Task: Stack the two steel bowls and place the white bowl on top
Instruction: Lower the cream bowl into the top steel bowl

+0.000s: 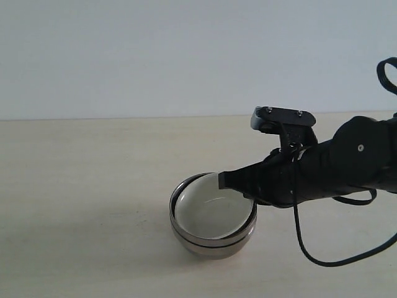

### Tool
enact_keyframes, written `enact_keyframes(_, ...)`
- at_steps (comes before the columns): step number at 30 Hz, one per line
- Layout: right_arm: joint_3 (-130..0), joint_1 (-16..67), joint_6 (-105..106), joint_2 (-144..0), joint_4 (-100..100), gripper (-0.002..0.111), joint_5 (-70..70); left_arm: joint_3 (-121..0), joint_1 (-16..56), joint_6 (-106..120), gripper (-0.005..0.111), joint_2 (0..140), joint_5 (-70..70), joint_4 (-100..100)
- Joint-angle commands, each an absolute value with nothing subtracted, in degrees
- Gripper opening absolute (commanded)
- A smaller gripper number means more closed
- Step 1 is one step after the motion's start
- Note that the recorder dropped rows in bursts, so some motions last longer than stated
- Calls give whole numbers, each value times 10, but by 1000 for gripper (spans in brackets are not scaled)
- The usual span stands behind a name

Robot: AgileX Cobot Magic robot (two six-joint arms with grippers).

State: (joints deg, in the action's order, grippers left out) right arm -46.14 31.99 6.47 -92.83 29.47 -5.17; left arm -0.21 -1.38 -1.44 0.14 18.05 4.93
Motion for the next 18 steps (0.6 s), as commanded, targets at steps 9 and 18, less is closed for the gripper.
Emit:
enact_keyframes(9,-464,322,87,-927,292,36,-58,0,-16,-21,4,0,176,48)
enact_keyframes(18,-464,322,102,-927,290,0,-56,0,-16,-21,4,0,176,48)
